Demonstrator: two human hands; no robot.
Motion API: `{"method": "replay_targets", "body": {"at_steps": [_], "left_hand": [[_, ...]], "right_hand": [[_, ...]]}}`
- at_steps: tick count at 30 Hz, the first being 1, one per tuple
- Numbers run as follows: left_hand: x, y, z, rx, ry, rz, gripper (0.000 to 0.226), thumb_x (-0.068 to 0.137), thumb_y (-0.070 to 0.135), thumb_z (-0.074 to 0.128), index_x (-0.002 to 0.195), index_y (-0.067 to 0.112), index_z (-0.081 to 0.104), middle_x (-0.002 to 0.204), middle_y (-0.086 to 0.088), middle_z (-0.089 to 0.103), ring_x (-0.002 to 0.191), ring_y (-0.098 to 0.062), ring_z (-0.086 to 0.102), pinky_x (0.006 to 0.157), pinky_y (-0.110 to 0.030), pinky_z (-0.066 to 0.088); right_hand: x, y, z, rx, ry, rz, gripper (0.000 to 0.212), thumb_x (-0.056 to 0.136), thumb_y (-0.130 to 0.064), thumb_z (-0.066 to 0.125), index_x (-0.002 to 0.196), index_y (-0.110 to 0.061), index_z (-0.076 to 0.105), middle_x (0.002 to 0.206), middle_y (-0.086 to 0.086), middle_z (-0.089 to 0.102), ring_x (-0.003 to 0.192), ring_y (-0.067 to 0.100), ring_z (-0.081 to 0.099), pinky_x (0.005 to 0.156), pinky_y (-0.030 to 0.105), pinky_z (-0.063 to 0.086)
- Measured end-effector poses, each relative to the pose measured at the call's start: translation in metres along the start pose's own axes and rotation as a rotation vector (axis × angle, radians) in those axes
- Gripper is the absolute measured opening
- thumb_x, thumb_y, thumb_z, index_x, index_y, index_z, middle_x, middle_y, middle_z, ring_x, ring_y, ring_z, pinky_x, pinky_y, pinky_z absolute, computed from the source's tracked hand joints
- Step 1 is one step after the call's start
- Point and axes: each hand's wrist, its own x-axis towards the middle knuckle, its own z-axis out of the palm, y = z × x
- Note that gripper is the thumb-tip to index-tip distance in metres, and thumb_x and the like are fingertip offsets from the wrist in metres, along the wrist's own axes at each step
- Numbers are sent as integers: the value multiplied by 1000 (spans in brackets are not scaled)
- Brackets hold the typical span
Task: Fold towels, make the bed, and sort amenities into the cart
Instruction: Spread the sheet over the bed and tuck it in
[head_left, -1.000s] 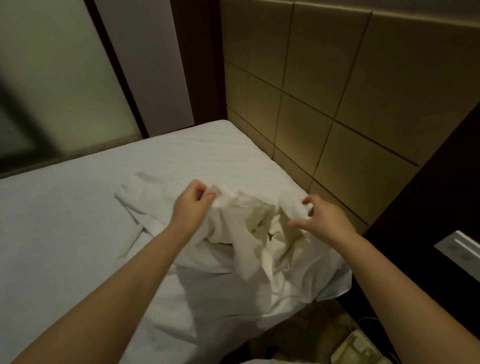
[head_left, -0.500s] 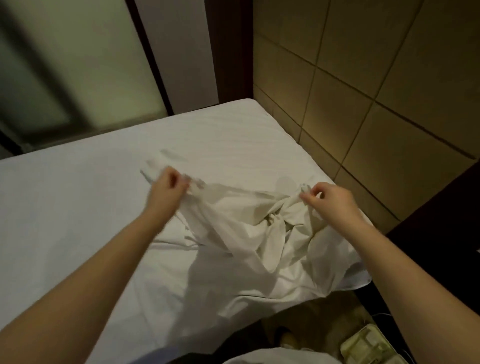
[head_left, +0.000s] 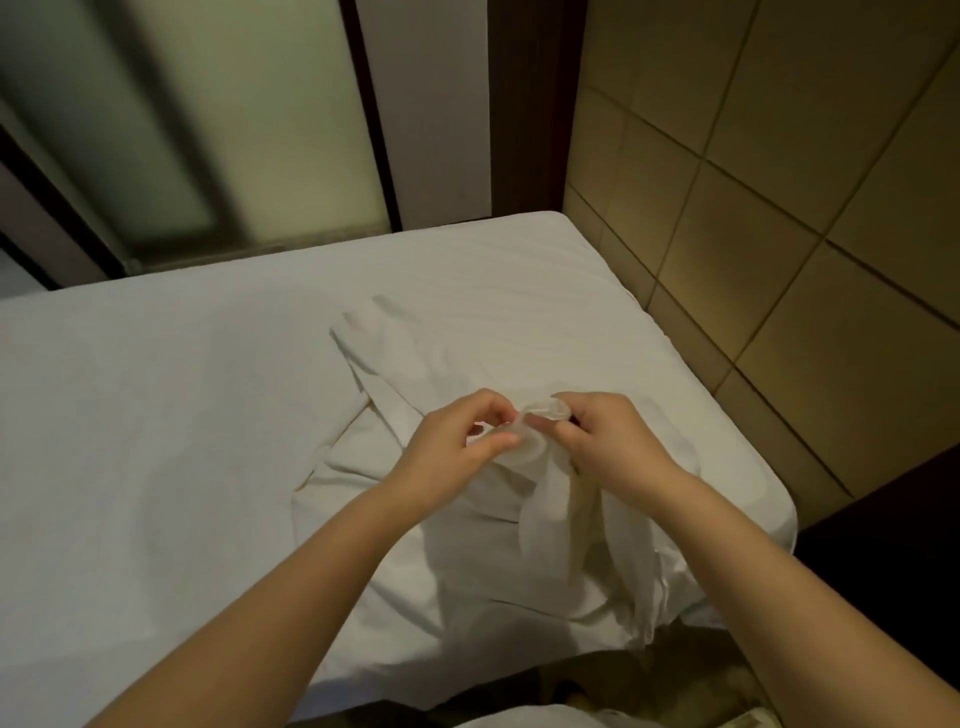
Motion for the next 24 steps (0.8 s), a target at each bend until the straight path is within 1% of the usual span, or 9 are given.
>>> {"method": "replay_targets", "body": {"at_steps": [5,8,10,14,16,19,21,22,24], "left_hand": [[12,22,7,7,16,110,17,91,20,61,100,34,56,100,19,62,97,5,56,81,-3,38],[20,41,11,-10,-74,152,26,91,18,61,96,40,49,90,15,61,84,0,58,72,-8,43],[26,47,15,42,-138,189,22,92,22,60,89,39,47,80,16,58,71,0,53,64,-11,40],[37,49,33,190,-295,161,6,97,30,50,94,27,46,81,11,54,72,-3,49,62,-14,37],[40,39,45,262,-304,132,10,98,28,49,99,18,50,88,5,58,80,-10,52,66,-18,38],[51,12,47,197,-195,39,13,97,25,50,98,12,52,95,-10,61,89,-23,55,69,-26,34],[64,5,25,106,-1,63,13,94,25,48,93,13,52,90,-10,57,87,-20,52,73,-23,34],[76,9,1,29,155,68,10,94,21,48,88,14,50,86,-8,54,84,-17,49,73,-19,35],[99,26,-65,-69,533,44,18,97,12,46,81,20,46,78,1,48,74,-11,45,66,-10,36]], "right_hand": [[-4,-14,-22,47,-80,-17,33,88,-43,59,78,-14,69,57,-2,52,53,4,41,54,21,34],[-10,-12,-35,63,-62,-2,35,86,-45,59,89,-13,73,70,11,63,59,15,49,59,27,39],[-17,-11,-42,75,-39,27,39,83,-48,60,86,-11,73,67,10,60,57,12,47,58,29,39],[-23,0,-60,88,131,74,13,83,-39,66,82,-26,67,57,-5,52,50,5,41,51,20,36],[-24,14,-68,57,262,166,16,84,-40,66,82,-24,65,63,-3,55,52,8,43,52,22,37],[-29,36,-72,-88,234,392,29,83,-50,65,82,-21,64,75,-2,61,64,13,54,58,29,44],[-34,46,-77,-189,185,499,32,80,-52,67,82,-19,64,80,0,62,71,15,56,60,30,45],[-36,47,-86,-180,260,499,32,80,-50,68,81,-18,64,79,1,62,71,16,56,62,32,46],[-38,44,-114,-79,559,445,27,82,-41,69,80,-16,62,78,3,61,72,17,55,65,31,47]]}}
